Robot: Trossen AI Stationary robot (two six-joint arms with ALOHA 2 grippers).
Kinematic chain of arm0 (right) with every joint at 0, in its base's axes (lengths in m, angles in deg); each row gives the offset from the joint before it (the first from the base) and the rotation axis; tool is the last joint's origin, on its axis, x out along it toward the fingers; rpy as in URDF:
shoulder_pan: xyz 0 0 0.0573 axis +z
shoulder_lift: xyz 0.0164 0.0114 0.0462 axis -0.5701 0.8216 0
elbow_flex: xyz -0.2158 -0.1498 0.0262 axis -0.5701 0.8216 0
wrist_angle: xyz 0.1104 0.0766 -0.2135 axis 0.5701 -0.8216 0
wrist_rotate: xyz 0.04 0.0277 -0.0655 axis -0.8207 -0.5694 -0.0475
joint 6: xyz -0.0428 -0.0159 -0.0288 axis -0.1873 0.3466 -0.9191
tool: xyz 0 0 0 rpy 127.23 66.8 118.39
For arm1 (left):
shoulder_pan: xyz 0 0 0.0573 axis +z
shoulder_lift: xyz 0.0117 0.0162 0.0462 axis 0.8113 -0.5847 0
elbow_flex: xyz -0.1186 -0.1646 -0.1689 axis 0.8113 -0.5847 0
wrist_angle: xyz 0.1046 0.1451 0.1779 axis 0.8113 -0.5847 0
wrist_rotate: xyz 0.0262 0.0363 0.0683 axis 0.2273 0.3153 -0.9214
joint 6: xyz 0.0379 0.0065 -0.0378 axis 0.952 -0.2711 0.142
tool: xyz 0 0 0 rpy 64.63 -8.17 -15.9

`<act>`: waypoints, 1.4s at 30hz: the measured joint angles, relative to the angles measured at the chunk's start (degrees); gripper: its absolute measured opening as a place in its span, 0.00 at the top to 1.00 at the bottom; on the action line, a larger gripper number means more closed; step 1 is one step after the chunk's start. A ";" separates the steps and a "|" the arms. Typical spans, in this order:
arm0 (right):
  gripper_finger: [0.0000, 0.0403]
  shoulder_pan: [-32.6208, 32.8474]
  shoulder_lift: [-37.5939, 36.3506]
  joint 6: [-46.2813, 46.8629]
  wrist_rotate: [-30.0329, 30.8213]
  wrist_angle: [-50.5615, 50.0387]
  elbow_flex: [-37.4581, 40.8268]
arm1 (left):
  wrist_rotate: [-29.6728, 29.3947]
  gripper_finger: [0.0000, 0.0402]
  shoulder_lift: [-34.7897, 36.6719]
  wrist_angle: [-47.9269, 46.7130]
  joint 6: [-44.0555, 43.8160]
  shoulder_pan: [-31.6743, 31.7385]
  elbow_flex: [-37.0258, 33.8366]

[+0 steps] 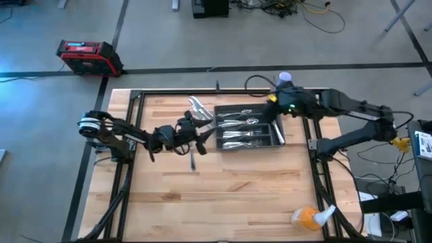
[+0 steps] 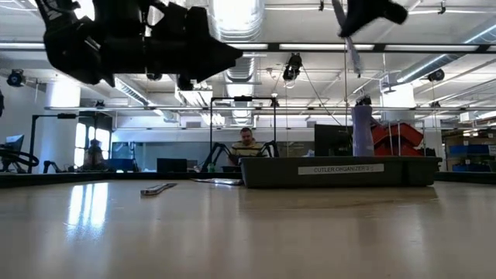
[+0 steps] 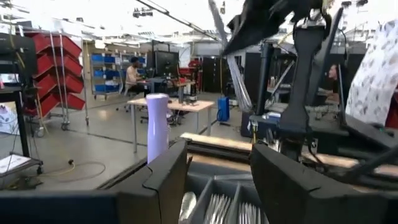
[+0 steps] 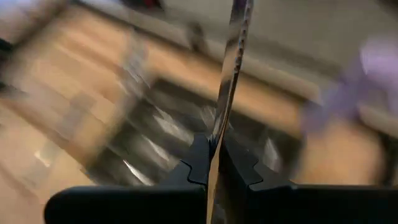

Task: Sort silverware
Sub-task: Put the silver knife into the gray silverware tray, then adjust the gray silverware tray

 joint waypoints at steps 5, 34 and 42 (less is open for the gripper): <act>1.00 -7.03 3.86 4.69 -14.37 -5.88 5.94 | -0.03 0.63 1.98 -0.02 0.00 0.00 -3.48; 0.78 -25.50 20.66 0.66 -26.49 6.19 20.97 | -2.06 0.53 17.61 6.19 1.33 -3.13 -20.85; 0.64 -22.12 19.47 -1.64 -26.01 5.97 12.05 | -6.34 0.53 18.48 -3.02 -0.49 -3.23 -21.33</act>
